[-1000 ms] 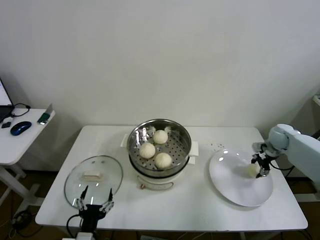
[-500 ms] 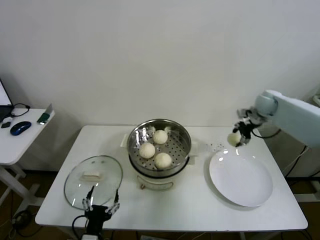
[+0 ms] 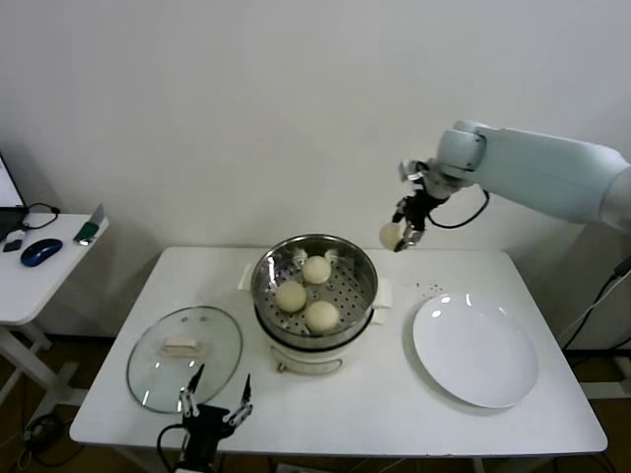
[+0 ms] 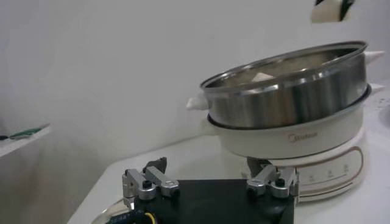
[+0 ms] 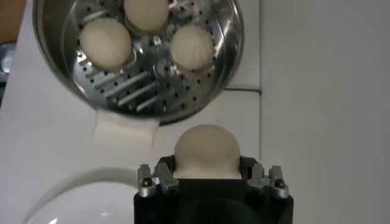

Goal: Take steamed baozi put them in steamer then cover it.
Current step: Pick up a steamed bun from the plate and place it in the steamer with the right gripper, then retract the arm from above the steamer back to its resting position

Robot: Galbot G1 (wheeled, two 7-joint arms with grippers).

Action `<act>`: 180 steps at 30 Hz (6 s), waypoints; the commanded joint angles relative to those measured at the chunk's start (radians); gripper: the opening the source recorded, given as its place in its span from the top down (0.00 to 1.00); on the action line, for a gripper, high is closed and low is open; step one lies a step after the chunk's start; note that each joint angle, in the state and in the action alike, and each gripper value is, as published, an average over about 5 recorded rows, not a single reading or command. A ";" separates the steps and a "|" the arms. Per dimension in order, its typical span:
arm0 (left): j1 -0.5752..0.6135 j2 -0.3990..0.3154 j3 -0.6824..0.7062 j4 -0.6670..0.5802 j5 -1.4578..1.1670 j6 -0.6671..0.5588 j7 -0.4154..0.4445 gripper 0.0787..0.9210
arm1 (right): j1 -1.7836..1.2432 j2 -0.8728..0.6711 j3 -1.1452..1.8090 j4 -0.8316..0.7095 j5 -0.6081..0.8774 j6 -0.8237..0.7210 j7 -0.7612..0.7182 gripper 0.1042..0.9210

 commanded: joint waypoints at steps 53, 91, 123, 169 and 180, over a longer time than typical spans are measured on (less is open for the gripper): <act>-0.003 0.017 -0.020 -0.022 -0.055 0.004 -0.002 0.12 | 0.049 0.040 -0.036 0.082 0.098 -0.041 0.093 0.12; -0.049 0.023 -0.060 -0.101 0.191 0.087 0.042 0.12 | -1.637 -0.546 1.896 0.634 -0.071 0.208 0.769 0.12; -0.160 0.172 -0.134 0.117 1.194 0.112 0.006 0.12 | -2.377 0.059 2.500 0.801 -0.330 0.272 0.703 0.12; -0.540 0.217 -0.090 0.618 1.182 0.052 -0.039 0.13 | -2.350 0.093 2.511 0.728 -0.497 0.307 0.675 0.12; -0.534 0.219 -0.089 0.618 1.128 0.042 -0.053 0.47 | -2.337 0.110 2.506 0.702 -0.537 0.325 0.666 0.12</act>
